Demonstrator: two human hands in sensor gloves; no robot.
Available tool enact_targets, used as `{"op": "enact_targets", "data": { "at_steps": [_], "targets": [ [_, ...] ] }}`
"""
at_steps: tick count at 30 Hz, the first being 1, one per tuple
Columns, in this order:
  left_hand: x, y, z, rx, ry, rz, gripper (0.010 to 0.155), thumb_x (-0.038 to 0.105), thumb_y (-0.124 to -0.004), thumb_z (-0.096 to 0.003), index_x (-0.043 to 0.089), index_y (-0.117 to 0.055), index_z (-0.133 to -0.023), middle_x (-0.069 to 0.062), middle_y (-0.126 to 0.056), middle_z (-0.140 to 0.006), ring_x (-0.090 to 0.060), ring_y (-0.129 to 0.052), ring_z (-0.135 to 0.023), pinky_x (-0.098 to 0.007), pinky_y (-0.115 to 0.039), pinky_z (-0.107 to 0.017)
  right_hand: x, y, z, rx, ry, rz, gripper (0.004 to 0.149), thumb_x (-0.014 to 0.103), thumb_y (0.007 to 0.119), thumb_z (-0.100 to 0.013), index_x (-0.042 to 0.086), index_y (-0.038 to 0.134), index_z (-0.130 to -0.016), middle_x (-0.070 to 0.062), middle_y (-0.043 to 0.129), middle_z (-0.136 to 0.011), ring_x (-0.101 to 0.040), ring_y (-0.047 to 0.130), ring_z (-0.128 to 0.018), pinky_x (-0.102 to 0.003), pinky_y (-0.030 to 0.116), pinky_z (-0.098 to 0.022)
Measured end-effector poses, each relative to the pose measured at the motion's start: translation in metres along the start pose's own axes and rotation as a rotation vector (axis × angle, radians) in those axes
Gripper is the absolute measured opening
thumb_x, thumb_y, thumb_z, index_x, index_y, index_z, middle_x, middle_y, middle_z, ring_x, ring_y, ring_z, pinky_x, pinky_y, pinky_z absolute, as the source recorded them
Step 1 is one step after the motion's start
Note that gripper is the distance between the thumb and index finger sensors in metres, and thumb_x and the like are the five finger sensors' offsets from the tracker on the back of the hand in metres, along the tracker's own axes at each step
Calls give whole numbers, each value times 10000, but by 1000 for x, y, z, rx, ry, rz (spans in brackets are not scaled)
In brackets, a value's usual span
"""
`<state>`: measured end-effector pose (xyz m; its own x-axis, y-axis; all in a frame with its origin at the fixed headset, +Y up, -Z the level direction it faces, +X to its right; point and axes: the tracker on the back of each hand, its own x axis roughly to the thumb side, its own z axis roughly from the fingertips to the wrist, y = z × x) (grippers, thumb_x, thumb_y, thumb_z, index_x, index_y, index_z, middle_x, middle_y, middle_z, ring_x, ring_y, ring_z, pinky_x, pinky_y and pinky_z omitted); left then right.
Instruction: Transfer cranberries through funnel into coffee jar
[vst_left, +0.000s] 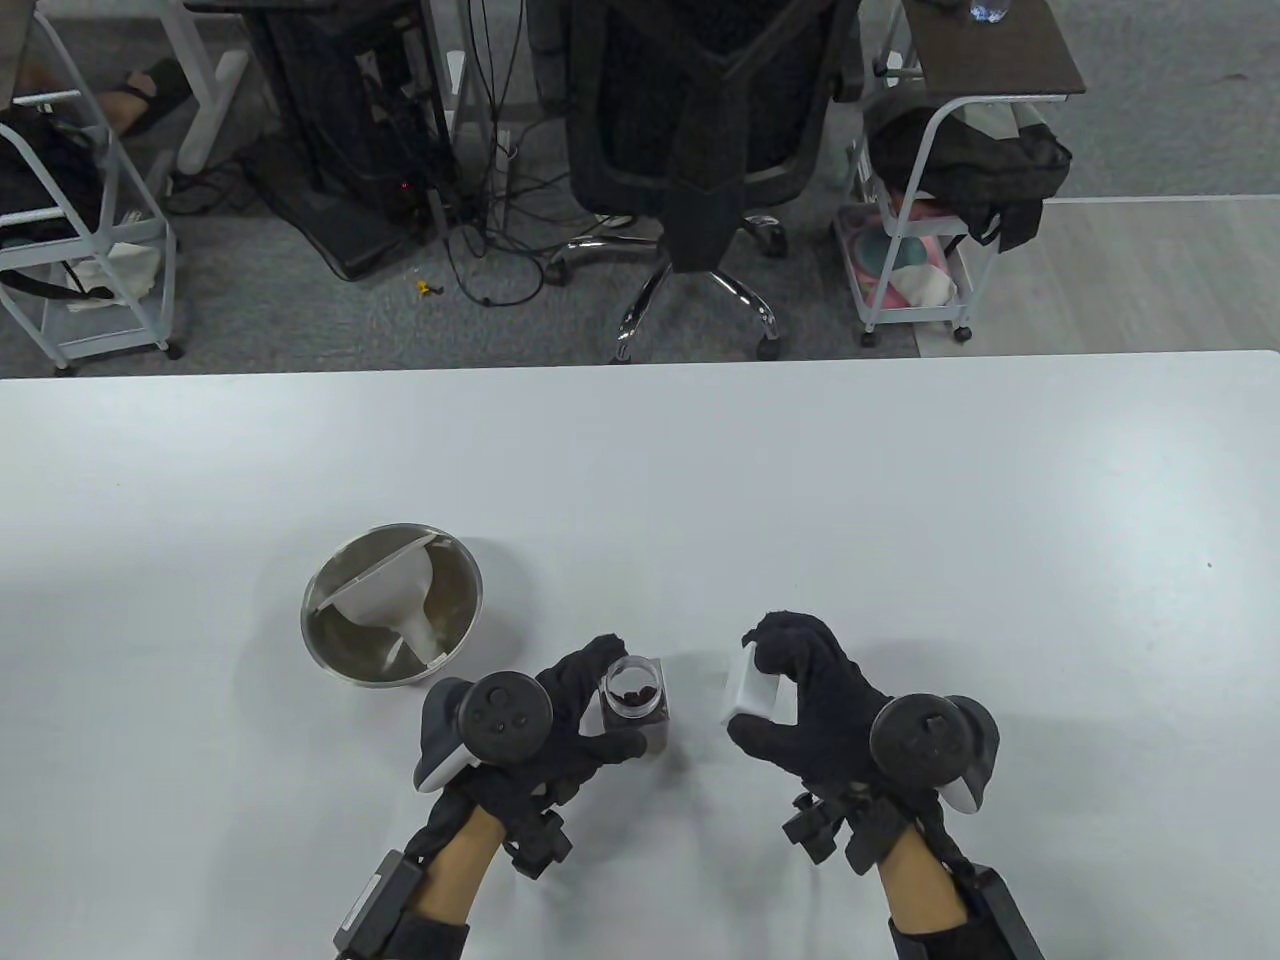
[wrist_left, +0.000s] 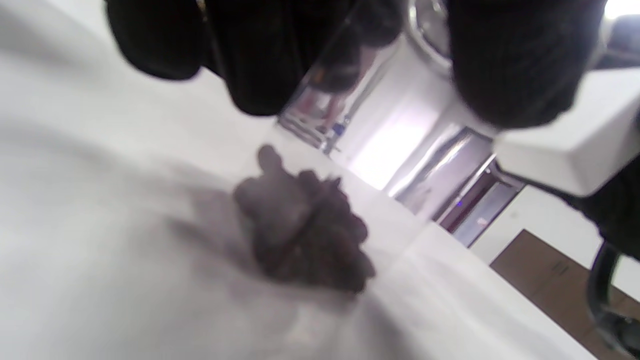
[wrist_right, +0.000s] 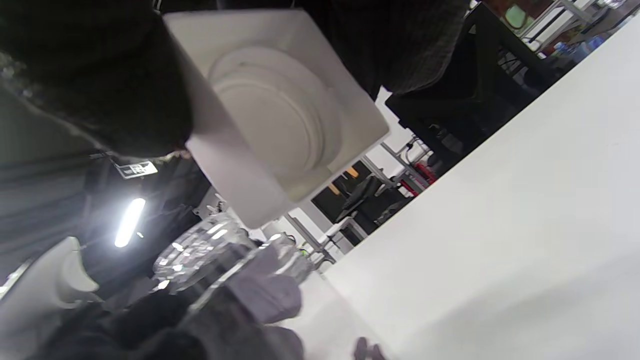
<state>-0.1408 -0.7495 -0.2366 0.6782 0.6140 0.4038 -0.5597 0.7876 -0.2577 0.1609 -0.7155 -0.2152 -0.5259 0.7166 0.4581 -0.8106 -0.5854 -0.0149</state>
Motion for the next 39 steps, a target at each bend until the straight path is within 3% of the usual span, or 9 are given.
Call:
{"op": "enact_targets", "data": {
  "at_steps": [1, 3, 5, 12, 22, 26, 39],
  "targets": [
    [0, 0, 0, 0, 0, 0, 970, 608, -864, -391, 141, -446, -1131, -138, -658, -1092, -421, -865, -882, -632, -716, -611, 2, 2, 0, 11, -10, -45, 906, 537, 987, -454, 344, 402, -1118, -113, 521, -1148, -297, 842, -1053, -495, 717, -757],
    [0, 0, 0, 0, 0, -2, 973, 607, -864, -391, 133, -446, -1131, -140, -658, -1092, -421, -867, -881, -632, -717, -609, 6, 5, 1, 22, -25, -112, 879, 535, 970, -471, 322, 439, -1138, -141, 509, -1144, -305, 826, -1055, -498, 704, -760],
    [0, 0, 0, 0, -1, -2, 970, 607, -864, -390, 140, -447, -1131, -139, -657, -1092, -421, -866, -881, -630, -718, -610, 11, 8, 1, 34, -47, -146, 782, 546, 947, -486, 284, 557, -1111, -154, 489, -1146, -307, 821, -1055, -495, 700, -762],
    [0, 0, 0, 2, -2, -7, 969, 609, -862, -391, 139, -448, -1131, -140, -662, -1089, -419, -870, -879, -630, -719, -609, 17, 19, 2, -43, -42, -285, 739, 563, 958, -469, 284, 577, -1038, -142, 532, -1133, -295, 847, -1043, -493, 716, -755],
    [-1, 0, 0, 13, -1, -5, 977, 624, -883, -372, 157, -472, -1125, -113, -688, -1079, -397, -890, -870, -617, -734, -610, 30, 40, -13, -144, -58, -146, 698, 579, 1023, -391, 311, 646, -915, -74, 584, -1104, -208, 880, -1026, -448, 743, -754],
    [-4, 0, -2, 8, -1, 13, 986, 632, -890, -365, 145, -486, -1121, -105, -696, -1075, -392, -892, -871, -617, -733, -613, 34, 52, -20, -129, -61, -130, 622, 569, 1027, -390, 327, 671, -839, -69, 582, -1105, -204, 869, -1030, -447, 743, -755],
    [-5, 1, -3, -4, 0, 32, 985, 635, -893, -361, 135, -503, -1115, -110, -704, -1071, -393, -891, -874, -619, -734, -611, 21, 76, -25, -58, -27, -169, 582, 567, 1008, -410, 334, 680, -831, -61, 620, -1131, -228, 880, -1039, -445, 756, -747]
  ]
}}
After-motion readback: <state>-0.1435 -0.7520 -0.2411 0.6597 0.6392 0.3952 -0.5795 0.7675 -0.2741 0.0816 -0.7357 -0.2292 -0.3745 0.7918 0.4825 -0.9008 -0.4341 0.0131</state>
